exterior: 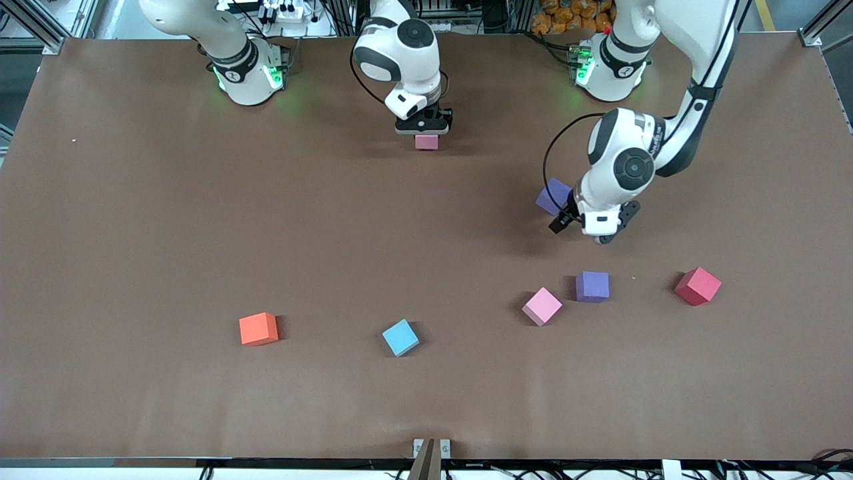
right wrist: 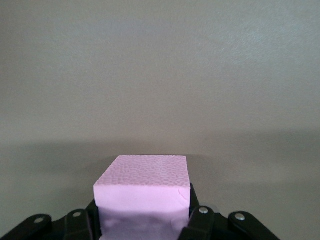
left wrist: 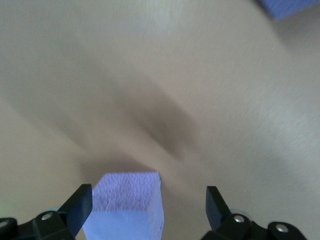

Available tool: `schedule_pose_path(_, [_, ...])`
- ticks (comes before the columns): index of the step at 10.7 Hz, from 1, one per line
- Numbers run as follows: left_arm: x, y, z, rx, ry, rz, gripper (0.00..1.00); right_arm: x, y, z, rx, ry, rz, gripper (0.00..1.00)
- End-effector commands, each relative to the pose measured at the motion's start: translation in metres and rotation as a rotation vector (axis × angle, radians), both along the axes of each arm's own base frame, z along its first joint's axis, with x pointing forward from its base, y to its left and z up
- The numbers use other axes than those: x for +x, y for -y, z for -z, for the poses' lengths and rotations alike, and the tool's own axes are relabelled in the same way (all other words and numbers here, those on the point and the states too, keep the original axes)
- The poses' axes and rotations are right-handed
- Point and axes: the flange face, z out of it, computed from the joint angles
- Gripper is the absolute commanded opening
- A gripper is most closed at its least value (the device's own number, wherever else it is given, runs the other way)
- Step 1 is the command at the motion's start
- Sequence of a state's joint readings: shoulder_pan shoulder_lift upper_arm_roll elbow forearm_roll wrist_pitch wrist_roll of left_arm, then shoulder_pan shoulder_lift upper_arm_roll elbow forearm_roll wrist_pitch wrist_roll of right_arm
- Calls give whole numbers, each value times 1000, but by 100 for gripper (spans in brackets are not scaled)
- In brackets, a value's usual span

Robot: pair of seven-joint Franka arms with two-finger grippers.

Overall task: Arrange blocks into number 1
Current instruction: 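Grasp the purple block with the left gripper while the right gripper withdraws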

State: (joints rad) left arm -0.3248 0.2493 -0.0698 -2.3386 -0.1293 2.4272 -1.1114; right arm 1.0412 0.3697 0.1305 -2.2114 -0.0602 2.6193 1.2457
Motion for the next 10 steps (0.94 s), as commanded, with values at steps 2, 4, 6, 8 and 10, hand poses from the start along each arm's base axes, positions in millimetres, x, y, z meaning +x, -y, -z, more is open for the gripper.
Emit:
schedule_pose_path(2, [-23,5,-14,1,14,-31,100,-9,-3,0,2,13,-8,54])
schedule_pose_path(4, [-33,3,-13,16,9,-9,100,-14,0,2,-6,9,-15,65])
schedule_pose_path(6, [-37,-3,-9,32,4,3,100,-18,0,2,-6,7,-22,67])
schedule_pose_path(8, [-40,-3,-6,34,1,1,100,-19,3,2,-10,4,-22,86])
schedule_pose_path(10, [-43,-4,-1,33,5,2,100,-4,9,-17,15,21,14,100])
